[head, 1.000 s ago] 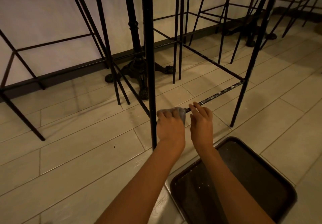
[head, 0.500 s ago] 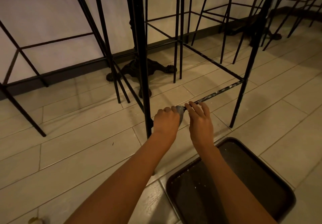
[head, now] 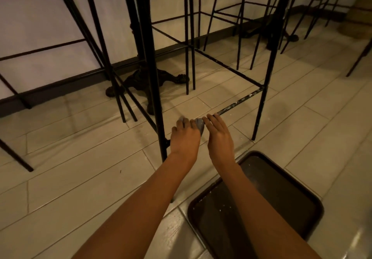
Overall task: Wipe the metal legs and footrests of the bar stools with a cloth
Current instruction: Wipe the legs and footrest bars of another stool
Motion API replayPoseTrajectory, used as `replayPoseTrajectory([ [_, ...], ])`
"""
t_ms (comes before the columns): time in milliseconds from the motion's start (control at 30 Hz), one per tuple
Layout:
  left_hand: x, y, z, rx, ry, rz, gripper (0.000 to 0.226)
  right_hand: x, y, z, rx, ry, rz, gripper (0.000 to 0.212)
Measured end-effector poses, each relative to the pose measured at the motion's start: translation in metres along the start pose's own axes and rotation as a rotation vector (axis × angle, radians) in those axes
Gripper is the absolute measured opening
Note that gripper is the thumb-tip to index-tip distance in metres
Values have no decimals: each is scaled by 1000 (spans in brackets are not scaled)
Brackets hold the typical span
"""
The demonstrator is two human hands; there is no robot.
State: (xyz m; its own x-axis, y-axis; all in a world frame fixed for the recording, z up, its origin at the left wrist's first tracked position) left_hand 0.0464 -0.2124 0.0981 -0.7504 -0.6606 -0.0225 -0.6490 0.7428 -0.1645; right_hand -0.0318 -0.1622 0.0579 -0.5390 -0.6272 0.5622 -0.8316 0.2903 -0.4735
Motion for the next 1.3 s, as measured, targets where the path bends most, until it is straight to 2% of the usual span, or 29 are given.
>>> replayPoseTrajectory([
  [467,6,-3,14,-34,83,172,82,-1,2,3,50,17,76,50],
  [800,13,0,20,-33,133,227,69,1,-1,-1,38,-48,124,58],
  [933,19,5,19,-83,147,247,65,10,9,-10,-47,-126,65,58],
  [1067,27,17,15,-119,133,237,60,27,24,-16,-112,-121,-19,56],
  [1200,44,30,11,-98,263,204,66,42,41,-21,-138,-133,-99,38],
  [1300,55,41,11,-125,298,189,64,48,58,-24,-123,-148,-121,35],
])
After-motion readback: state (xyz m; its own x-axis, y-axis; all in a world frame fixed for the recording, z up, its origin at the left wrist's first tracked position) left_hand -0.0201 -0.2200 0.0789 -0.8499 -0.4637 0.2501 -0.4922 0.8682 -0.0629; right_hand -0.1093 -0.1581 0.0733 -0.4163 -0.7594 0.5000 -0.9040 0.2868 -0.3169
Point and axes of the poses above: each hand's wrist, its own x-axis towards the middle knuckle, its own z-axis out of the palm, y = z × x, the point moved 4 cm from there along x, towards the middle knuckle, and after that the axes turned 5 degrees about x, right-handed, at the moved point
